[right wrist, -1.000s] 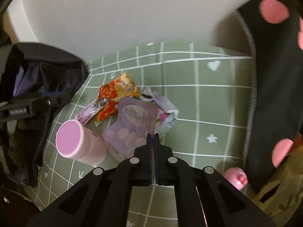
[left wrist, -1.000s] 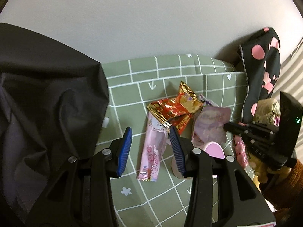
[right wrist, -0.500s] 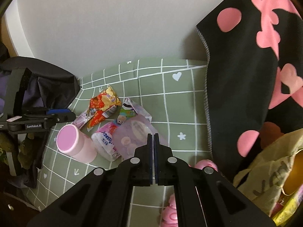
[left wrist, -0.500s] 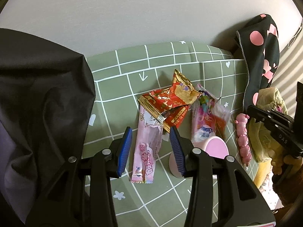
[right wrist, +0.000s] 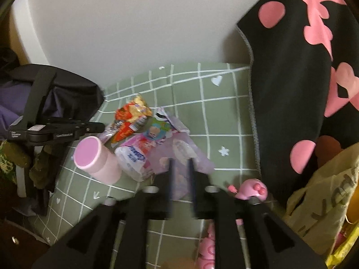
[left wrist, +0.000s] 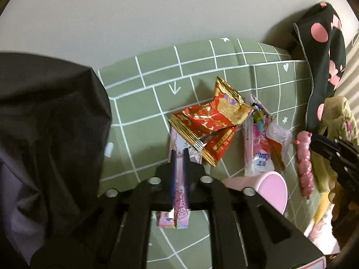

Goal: Collect trash

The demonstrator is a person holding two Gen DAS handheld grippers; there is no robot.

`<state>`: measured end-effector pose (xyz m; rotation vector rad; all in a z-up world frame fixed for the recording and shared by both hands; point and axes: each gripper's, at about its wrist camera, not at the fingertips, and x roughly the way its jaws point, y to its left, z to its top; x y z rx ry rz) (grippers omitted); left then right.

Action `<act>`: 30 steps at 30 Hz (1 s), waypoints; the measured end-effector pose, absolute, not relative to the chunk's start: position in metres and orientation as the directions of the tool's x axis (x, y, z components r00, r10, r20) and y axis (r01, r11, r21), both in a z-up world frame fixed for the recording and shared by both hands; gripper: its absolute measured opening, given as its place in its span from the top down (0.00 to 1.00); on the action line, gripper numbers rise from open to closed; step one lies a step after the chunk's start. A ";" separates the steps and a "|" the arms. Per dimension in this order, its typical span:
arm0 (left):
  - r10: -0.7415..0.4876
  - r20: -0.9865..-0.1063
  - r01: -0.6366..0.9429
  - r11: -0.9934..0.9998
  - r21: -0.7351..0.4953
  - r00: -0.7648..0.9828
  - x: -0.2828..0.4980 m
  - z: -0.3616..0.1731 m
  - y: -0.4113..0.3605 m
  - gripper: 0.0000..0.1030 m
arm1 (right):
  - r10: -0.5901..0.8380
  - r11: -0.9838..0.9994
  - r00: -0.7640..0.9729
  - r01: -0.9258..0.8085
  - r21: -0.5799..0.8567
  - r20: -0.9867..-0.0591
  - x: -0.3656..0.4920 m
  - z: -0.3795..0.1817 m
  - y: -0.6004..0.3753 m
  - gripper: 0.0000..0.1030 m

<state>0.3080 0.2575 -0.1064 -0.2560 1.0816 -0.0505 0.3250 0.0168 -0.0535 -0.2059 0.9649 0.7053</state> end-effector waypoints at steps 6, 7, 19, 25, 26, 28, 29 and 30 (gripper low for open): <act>-0.214 -0.829 -0.109 0.944 -0.312 0.517 0.298 -0.093 0.274 0.99 | 0.450 0.733 0.370 -0.673 0.099 -0.813 0.326 -0.061 0.027 0.52; -0.223 -0.824 -0.103 0.942 -0.321 0.521 0.296 -0.092 0.276 0.99 | 0.448 0.727 0.366 -0.680 0.095 -0.816 0.327 -0.062 0.028 0.52; -0.190 -0.841 -0.163 0.937 -0.309 0.506 0.279 -0.099 0.299 0.85 | 0.342 0.667 0.428 -0.738 -0.105 -0.837 0.322 -0.102 0.061 0.64; -0.200 -0.844 -0.069 0.961 -0.268 0.497 0.274 -0.102 0.282 0.76 | 0.333 0.742 0.434 -0.669 -0.052 -0.837 0.338 -0.097 0.046 0.96; -0.205 -0.847 -0.053 0.963 -0.264 0.491 0.276 -0.104 0.278 0.76 | 0.339 0.751 0.437 -0.660 -0.041 -0.833 0.339 -0.090 0.042 0.96; -0.223 -0.854 -0.026 0.964 -0.265 0.470 0.283 -0.109 0.269 0.76 | 0.348 0.769 0.454 -0.638 -0.027 -0.820 0.341 -0.072 0.034 0.97; -0.225 -0.858 -0.021 0.964 -0.264 0.462 0.288 -0.112 0.267 0.76 | 0.350 0.775 0.463 -0.631 -0.025 -0.814 0.343 -0.066 0.031 0.97; -0.224 -0.863 -0.017 0.966 -0.260 0.454 0.291 -0.114 0.266 0.76 | 0.351 0.782 0.474 -0.623 -0.026 -0.808 0.344 -0.059 0.028 0.97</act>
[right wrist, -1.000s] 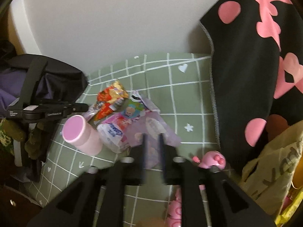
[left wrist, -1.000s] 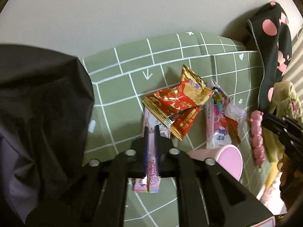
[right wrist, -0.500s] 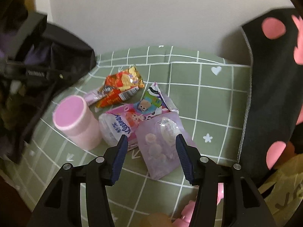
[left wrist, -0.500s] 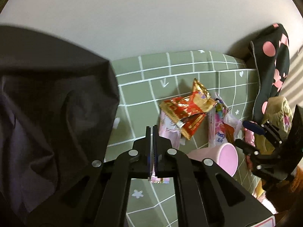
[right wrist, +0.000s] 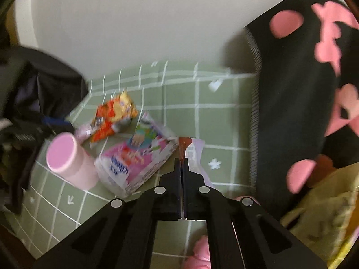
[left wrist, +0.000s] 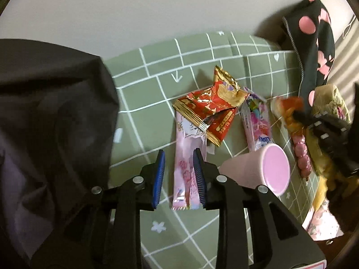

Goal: Collect trash

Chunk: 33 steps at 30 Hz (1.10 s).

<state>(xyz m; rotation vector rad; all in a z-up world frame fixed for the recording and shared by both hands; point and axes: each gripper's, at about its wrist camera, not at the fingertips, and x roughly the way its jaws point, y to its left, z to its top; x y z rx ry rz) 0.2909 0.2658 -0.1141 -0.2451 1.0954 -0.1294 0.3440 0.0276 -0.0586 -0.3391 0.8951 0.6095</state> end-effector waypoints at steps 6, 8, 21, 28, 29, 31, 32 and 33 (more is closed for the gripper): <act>-0.253 -0.864 0.018 0.962 -0.272 0.436 0.303 -0.119 0.262 0.72 | 0.353 0.819 0.513 -0.574 -0.007 -0.783 0.349 -0.034 0.014 0.97; -0.259 -0.864 0.028 0.961 -0.274 0.431 0.308 -0.119 0.262 0.71 | 0.350 0.822 0.510 -0.569 -0.003 -0.786 0.348 -0.034 0.014 0.97; -0.131 -0.884 0.194 0.980 -0.047 0.449 0.299 -0.118 0.218 0.69 | 0.356 0.793 0.510 -0.608 -0.035 -0.783 0.341 -0.016 0.015 0.97; -0.057 -0.887 0.119 0.993 -0.002 0.459 0.298 -0.118 0.209 0.87 | 0.351 0.803 0.529 -0.595 -0.042 -0.773 0.337 -0.007 0.006 0.97; -0.080 -0.886 0.092 0.995 -0.043 0.457 0.298 -0.117 0.214 0.90 | 0.351 0.804 0.533 -0.593 -0.043 -0.770 0.336 -0.005 0.006 0.97; -0.104 -0.879 0.049 0.995 -0.091 0.466 0.295 -0.112 0.224 0.94 | 0.357 0.809 0.549 -0.587 -0.044 -0.756 0.333 0.002 0.004 0.97; -0.109 -0.873 0.034 0.994 -0.105 0.475 0.293 -0.109 0.229 0.94 | 0.363 0.810 0.557 -0.584 -0.042 -0.747 0.332 0.005 0.003 0.97; -0.118 -0.865 0.018 0.992 -0.125 0.487 0.291 -0.104 0.234 0.95 | 0.367 0.812 0.563 -0.582 -0.040 -0.741 0.330 0.009 0.002 0.97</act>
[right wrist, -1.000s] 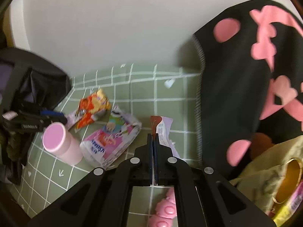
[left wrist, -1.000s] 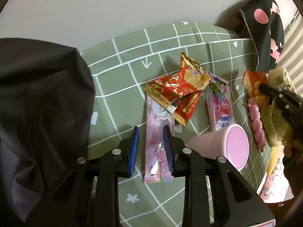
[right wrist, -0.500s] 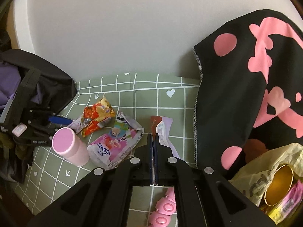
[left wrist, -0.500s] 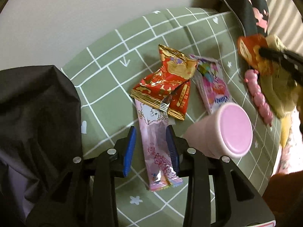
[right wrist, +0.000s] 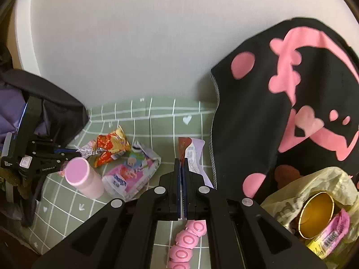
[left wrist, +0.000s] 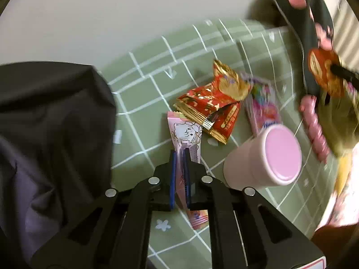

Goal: Collect trash

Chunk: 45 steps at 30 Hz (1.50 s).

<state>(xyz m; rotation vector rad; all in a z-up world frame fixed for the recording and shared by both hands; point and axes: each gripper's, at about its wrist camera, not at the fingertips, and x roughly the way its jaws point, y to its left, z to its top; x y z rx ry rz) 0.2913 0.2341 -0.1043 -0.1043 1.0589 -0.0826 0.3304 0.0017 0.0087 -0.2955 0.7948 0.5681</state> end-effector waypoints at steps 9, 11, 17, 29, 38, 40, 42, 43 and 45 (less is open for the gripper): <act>-0.114 -0.762 -0.012 0.987 -0.158 0.637 0.274 -0.034 0.256 0.95 | 0.410 0.804 0.621 -0.591 -0.056 -0.669 0.309 0.037 -0.009 0.97; -0.133 -0.731 0.010 0.985 -0.170 0.670 0.272 -0.014 0.249 0.95 | 0.414 0.808 0.636 -0.587 -0.059 -0.651 0.304 0.044 -0.016 0.97; -0.168 -0.658 0.125 0.986 -0.113 0.734 0.280 0.041 0.194 0.95 | 0.400 0.839 0.696 -0.540 -0.068 -0.596 0.290 0.075 -0.049 0.97; -0.386 -0.555 0.385 0.914 -0.126 0.737 0.294 0.106 0.072 0.95 | 0.251 0.933 0.831 -0.344 -0.104 -0.497 0.261 0.129 -0.142 0.97; -0.510 -0.566 0.541 0.831 -0.130 0.647 0.310 0.100 -0.020 0.94 | 0.113 0.970 0.862 -0.203 -0.133 -0.494 0.252 0.133 -0.204 0.97; -0.528 -0.576 0.565 0.814 -0.135 0.624 0.313 0.095 -0.035 0.94 | 0.089 0.976 0.863 -0.175 -0.128 -0.497 0.252 0.131 -0.218 0.97; -0.547 -0.590 0.588 0.796 -0.146 0.594 0.319 0.086 -0.051 0.94 | 0.076 0.979 0.863 -0.160 -0.129 -0.499 0.252 0.129 -0.225 0.97; -0.550 -0.596 0.593 0.791 -0.149 0.585 0.321 0.083 -0.056 0.94 | 0.065 0.980 0.863 -0.150 -0.130 -0.501 0.252 0.127 -0.230 0.97; -0.561 -0.612 0.603 0.780 -0.164 0.558 0.326 0.074 -0.069 0.94 | 0.054 0.983 0.858 -0.137 -0.125 -0.511 0.253 0.124 -0.236 0.97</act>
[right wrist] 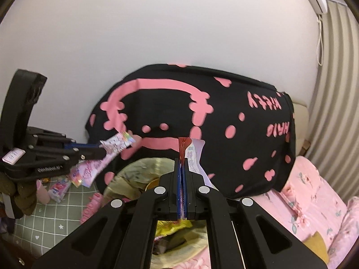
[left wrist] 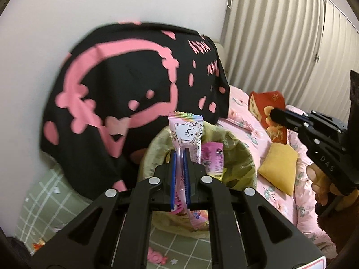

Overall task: Collect trash
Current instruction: 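Carry the pink stick wrapper and red-tipped stick into the trash bag and open both grippers, then move both grippers back over the mat toward the remaining wrappers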

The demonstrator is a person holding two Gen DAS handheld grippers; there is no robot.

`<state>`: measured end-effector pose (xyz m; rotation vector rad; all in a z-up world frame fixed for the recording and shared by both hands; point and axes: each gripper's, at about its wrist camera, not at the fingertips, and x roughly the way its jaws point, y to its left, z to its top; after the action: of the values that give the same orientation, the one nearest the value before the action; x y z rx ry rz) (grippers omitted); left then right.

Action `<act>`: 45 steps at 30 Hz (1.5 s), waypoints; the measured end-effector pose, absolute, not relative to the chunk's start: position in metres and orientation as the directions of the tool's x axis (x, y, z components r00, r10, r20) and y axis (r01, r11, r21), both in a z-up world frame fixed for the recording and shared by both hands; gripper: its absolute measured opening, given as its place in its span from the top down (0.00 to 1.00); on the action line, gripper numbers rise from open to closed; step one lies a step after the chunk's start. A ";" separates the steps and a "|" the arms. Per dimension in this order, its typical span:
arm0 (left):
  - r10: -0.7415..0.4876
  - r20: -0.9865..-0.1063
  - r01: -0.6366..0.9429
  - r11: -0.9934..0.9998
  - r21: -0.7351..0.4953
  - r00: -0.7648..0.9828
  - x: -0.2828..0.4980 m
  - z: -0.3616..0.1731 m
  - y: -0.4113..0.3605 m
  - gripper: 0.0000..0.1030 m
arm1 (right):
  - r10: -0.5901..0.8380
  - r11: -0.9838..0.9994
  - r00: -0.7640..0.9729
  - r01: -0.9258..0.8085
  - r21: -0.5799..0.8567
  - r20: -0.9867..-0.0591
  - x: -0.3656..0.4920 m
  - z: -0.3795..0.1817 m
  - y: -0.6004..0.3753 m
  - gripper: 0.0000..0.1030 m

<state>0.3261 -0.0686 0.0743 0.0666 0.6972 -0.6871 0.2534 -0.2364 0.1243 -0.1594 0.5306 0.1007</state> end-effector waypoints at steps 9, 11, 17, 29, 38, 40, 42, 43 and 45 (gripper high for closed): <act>-0.602 -0.665 0.604 0.748 -0.276 0.442 0.354 0.030 -0.096 0.85 | 0.043 0.986 0.840 -0.124 -0.115 -0.541 0.258 0.109 -0.256 0.97; -0.598 -0.684 0.591 0.751 -0.295 0.418 0.359 0.022 -0.098 0.69 | 0.059 0.986 0.833 -0.135 -0.099 -0.550 0.261 0.104 -0.257 0.97; -0.529 -0.701 0.525 0.812 -0.254 0.479 0.360 0.020 -0.080 0.64 | 0.120 0.975 0.804 -0.206 -0.084 -0.582 0.273 0.087 -0.240 0.97; -0.422 -0.728 0.333 0.902 -0.276 0.540 0.347 0.006 0.005 0.61 | 0.130 0.964 0.753 -0.248 -0.095 -0.645 0.298 0.043 -0.220 0.96; -0.418 -0.732 0.328 0.904 -0.274 0.539 0.339 0.004 0.013 0.61 | 0.125 0.974 0.746 -0.217 -0.061 -0.654 0.295 0.038 -0.225 0.57; -0.412 -0.733 0.327 0.906 -0.268 0.541 0.335 0.003 0.014 0.61 | 0.126 0.975 0.748 -0.214 -0.057 -0.651 0.293 0.039 -0.224 0.57; -0.403 -0.733 0.324 0.910 -0.257 0.548 0.331 0.002 0.016 0.61 | 0.128 0.975 0.751 -0.215 -0.056 -0.648 0.291 0.042 -0.222 0.57; -0.398 -0.733 0.324 0.912 -0.252 0.551 0.329 0.003 0.018 0.61 | 0.131 0.975 0.753 -0.217 -0.055 -0.645 0.290 0.043 -0.220 0.57; -0.394 -0.731 0.325 0.913 -0.245 0.557 0.326 0.003 0.021 0.61 | 0.142 0.973 0.757 -0.225 -0.050 -0.637 0.289 0.046 -0.213 0.57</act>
<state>0.3260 0.0210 0.0034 -0.0856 0.8838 -0.4247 0.2888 -0.2133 0.0457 -0.1267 0.6830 0.2008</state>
